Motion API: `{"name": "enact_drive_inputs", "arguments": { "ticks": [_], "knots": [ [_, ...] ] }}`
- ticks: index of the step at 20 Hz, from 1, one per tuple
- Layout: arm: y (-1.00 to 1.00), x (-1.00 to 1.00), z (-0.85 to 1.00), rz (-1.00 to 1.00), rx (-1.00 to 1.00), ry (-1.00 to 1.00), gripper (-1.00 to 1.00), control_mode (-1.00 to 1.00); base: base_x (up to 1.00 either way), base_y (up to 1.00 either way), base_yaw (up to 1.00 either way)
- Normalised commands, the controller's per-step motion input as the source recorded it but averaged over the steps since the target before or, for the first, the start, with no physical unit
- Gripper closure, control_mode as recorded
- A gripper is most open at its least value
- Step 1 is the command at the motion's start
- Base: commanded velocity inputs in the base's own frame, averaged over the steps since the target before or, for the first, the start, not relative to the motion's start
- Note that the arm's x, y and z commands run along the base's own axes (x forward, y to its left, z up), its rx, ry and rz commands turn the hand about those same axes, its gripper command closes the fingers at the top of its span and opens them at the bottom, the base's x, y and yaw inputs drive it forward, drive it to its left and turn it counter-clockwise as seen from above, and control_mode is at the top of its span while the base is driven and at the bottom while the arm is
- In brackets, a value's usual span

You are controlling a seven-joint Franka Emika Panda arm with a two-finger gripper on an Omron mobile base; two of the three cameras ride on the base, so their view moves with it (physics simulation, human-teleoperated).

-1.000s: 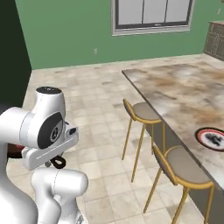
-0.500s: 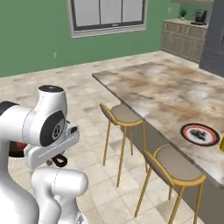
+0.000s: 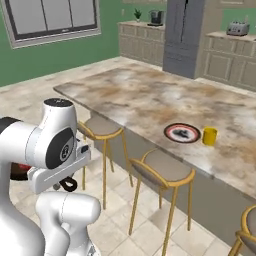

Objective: Pick up the pan with the steak in it and place it on the dining table. Then place the steak on the plate.

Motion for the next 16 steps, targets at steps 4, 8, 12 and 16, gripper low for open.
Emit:
{"name": "enact_drive_inputs", "arguments": {
  "ticks": [4, 8, 12, 16],
  "knots": [
    [0.00, 0.00, 0.00, 0.00, 0.00, 0.00, 1.00, 1.00, 0.00, 0.06, -0.50],
    [0.00, 0.00, 0.00, 0.00, 0.00, 0.00, 1.00, 1.00, 0.00, 0.06, -0.50],
    [0.00, 0.00, 0.00, 0.00, 0.00, 0.00, 1.00, 1.00, 0.00, 0.06, -0.50],
    [0.00, 0.00, 0.00, 0.00, 0.00, 0.00, 1.00, 1.00, 0.00, 0.06, -0.50]
  ]
}}
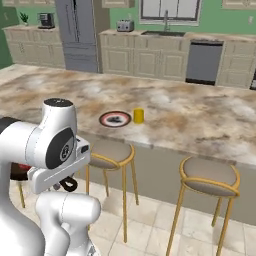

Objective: Pick up the pan with the steak in it and place it on the dining table. Then place the steak on the plate.

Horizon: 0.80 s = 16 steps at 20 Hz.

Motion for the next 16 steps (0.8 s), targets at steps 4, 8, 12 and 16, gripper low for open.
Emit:
{"name": "enact_drive_inputs", "arguments": {
  "ticks": [4, 8, 12, 16],
  "knots": [
    [0.00, 0.00, 0.00, 0.00, 0.00, 0.00, 1.00, 1.00, 0.00, 0.07, -0.50],
    [0.00, 0.00, 0.00, 0.00, 0.00, 0.00, 1.00, 1.00, 0.00, 0.10, -0.50],
    [0.00, 0.00, 0.00, 0.00, 0.00, 0.00, 1.00, 1.00, 0.18, 0.48, -0.32],
    [0.00, 0.00, 0.00, 0.00, 0.00, 0.00, 1.00, 1.00, 0.12, 0.72, -0.20]
  ]
}}
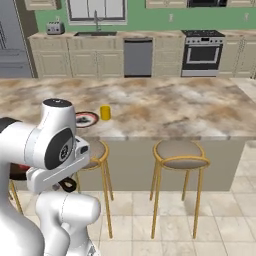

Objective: Pick up the pan with the steak in it and place it on the dining table. Then place the steak on the plate.

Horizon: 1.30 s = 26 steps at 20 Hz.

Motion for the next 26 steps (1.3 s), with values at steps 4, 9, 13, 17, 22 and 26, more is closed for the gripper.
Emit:
{"name": "enact_drive_inputs", "arguments": {
  "ticks": [4, 9, 13, 17, 22, 26],
  "knots": [
    [0.00, 0.00, 0.00, 0.00, 0.00, 0.00, 1.00, 1.00, 0.06, 0.84, -0.16],
    [0.00, 0.00, 0.00, 0.00, 0.00, 0.00, 1.00, 1.00, 0.00, 0.77, -0.13],
    [0.00, 0.00, 0.00, 0.00, 0.00, 0.00, 1.00, 1.00, 0.00, 0.01, 0.00],
    [0.00, 0.00, 0.00, 0.00, 0.00, 0.00, 1.00, 1.00, 0.58, 0.25, -0.06],
    [0.00, 0.00, 0.00, 0.00, 0.00, 0.00, 1.00, 1.00, 0.95, 0.44, -0.12],
    [0.00, 0.00, 0.00, 0.00, 0.00, 0.00, 1.00, 1.00, 0.94, 0.64, -0.15]
  ]
}}
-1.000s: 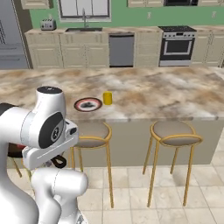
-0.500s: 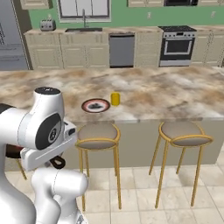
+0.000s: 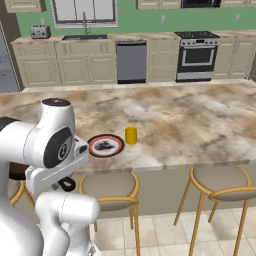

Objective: Pick up the pan with the steak in it and place it on the dining table. Then place the steak on the plate.

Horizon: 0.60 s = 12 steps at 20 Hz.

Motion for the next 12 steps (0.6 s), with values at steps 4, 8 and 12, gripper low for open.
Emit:
{"name": "enact_drive_inputs", "arguments": {
  "ticks": [4, 8, 12],
  "knots": [
    [0.69, 0.88, -0.30, -0.15, -0.03, 0.00, 1.00, -1.00, 0.00, 0.00, 0.00],
    [0.66, 0.74, -0.33, -0.14, -0.04, 0.00, 1.00, -1.00, 0.00, 0.00, 0.00],
    [0.46, 0.44, -0.28, -0.11, -0.01, 0.00, 1.00, -1.00, 0.00, 0.00, 0.00]
  ]
}}
